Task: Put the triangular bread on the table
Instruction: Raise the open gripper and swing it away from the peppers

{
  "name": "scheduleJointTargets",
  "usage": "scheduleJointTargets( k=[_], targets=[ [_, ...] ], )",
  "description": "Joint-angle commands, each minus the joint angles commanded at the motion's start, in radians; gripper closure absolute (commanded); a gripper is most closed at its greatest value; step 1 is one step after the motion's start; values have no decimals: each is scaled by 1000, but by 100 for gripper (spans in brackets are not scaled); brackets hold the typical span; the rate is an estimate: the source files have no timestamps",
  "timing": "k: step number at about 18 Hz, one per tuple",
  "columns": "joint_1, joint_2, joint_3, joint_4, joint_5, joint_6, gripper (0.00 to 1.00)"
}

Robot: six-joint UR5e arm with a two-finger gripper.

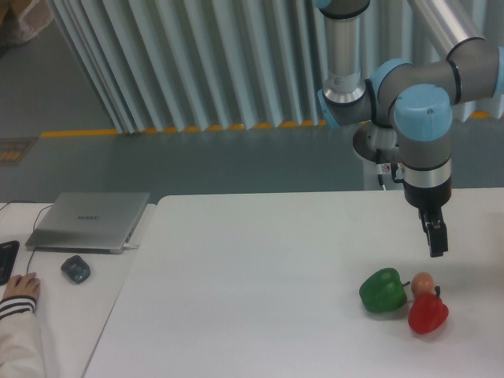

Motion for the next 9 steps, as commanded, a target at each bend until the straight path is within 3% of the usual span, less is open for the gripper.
scheduleJointTargets(
  k=[7, 9],
  targets=[
    [11, -6, -6, 14, -8, -19, 0],
    [63, -6, -38, 99, -3, -8, 0]
  ],
)
